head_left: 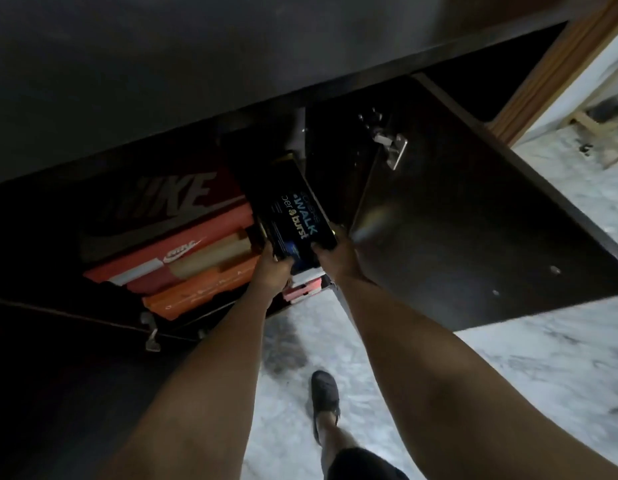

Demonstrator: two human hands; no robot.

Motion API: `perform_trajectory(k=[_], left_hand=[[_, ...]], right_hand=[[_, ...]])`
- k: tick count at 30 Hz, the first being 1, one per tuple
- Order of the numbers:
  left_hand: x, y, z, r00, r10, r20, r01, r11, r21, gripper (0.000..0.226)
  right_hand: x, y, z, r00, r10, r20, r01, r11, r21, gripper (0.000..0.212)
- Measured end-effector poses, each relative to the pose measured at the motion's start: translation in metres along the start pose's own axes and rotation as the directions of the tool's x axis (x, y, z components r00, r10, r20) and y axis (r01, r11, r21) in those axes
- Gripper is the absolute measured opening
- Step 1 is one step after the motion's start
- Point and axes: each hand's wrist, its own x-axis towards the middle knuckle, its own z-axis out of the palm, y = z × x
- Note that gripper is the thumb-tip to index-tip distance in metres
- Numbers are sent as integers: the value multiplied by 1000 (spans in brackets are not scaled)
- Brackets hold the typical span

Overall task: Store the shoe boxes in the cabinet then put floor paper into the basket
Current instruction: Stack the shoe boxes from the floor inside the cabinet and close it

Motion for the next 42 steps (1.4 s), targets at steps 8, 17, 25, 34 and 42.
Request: perform_trajectory(k=[8, 17, 25, 34, 42], left_hand=[[105, 38, 0, 984, -15, -176, 11, 1000, -24, 63], [74, 33, -9, 979, -16, -201, 33, 996, 85, 70], [-32, 35, -61, 995, 100, 26, -95, 781, 617, 43], [-195, 127, -147, 643, 721, 258, -559, 212, 801, 34], [-237, 161, -282, 500, 827, 256, -461, 4, 887, 47]], right_hand=[[82, -78, 17, 999, -8, 40, 8, 1000, -3, 53], [67, -82, 12, 994, 104, 25, -103, 994, -42, 75], [-52, -106, -6, 974, 47, -223, -42, 999, 27, 60], [-242, -181, 9, 898, -88, -431, 156, 980, 124, 32], [-365, -267, 51, 931, -354, -87, 356, 935, 2, 32]])
